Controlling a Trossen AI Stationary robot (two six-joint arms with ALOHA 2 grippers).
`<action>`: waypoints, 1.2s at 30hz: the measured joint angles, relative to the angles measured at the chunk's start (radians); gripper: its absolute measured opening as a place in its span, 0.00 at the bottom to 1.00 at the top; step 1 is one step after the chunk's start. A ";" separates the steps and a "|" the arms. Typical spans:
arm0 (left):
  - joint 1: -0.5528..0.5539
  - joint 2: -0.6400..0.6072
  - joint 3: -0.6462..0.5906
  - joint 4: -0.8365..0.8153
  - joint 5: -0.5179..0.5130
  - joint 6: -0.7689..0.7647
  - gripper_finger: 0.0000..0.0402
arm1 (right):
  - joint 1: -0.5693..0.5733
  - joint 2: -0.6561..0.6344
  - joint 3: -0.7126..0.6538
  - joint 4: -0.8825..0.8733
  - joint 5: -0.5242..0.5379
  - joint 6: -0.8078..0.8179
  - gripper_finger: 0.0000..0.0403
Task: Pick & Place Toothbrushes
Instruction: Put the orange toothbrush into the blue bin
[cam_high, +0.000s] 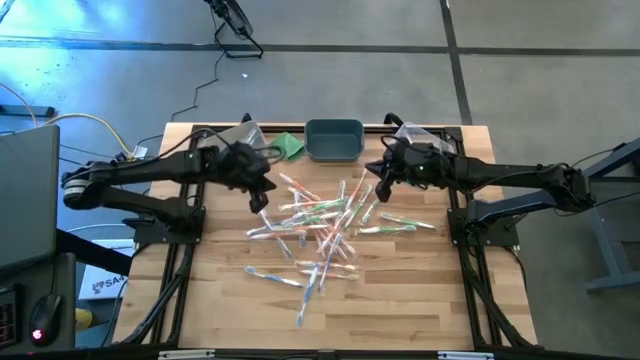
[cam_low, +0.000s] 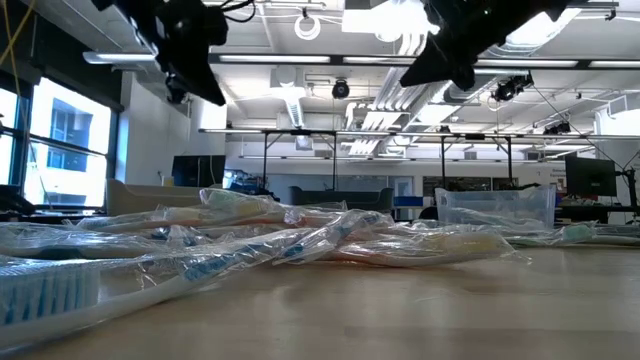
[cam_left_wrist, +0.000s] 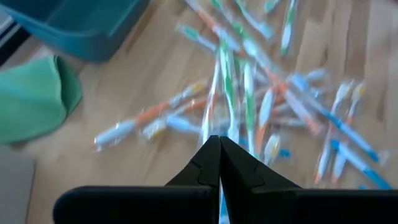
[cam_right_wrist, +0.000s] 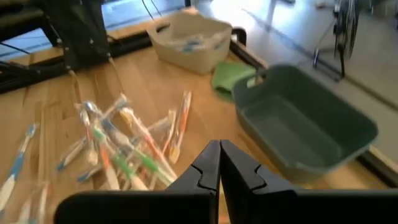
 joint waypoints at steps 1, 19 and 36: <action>0.019 0.000 -0.009 0.020 0.024 0.005 0.00 | 0.000 0.000 0.000 -0.012 0.000 0.018 0.01; -0.099 0.027 -0.079 0.085 -0.067 -0.033 0.00 | 0.000 0.000 0.000 -0.036 -0.007 0.041 0.01; -0.330 0.097 -0.078 -0.079 -0.166 -0.148 0.00 | 0.000 0.000 0.000 -0.036 -0.007 0.034 0.01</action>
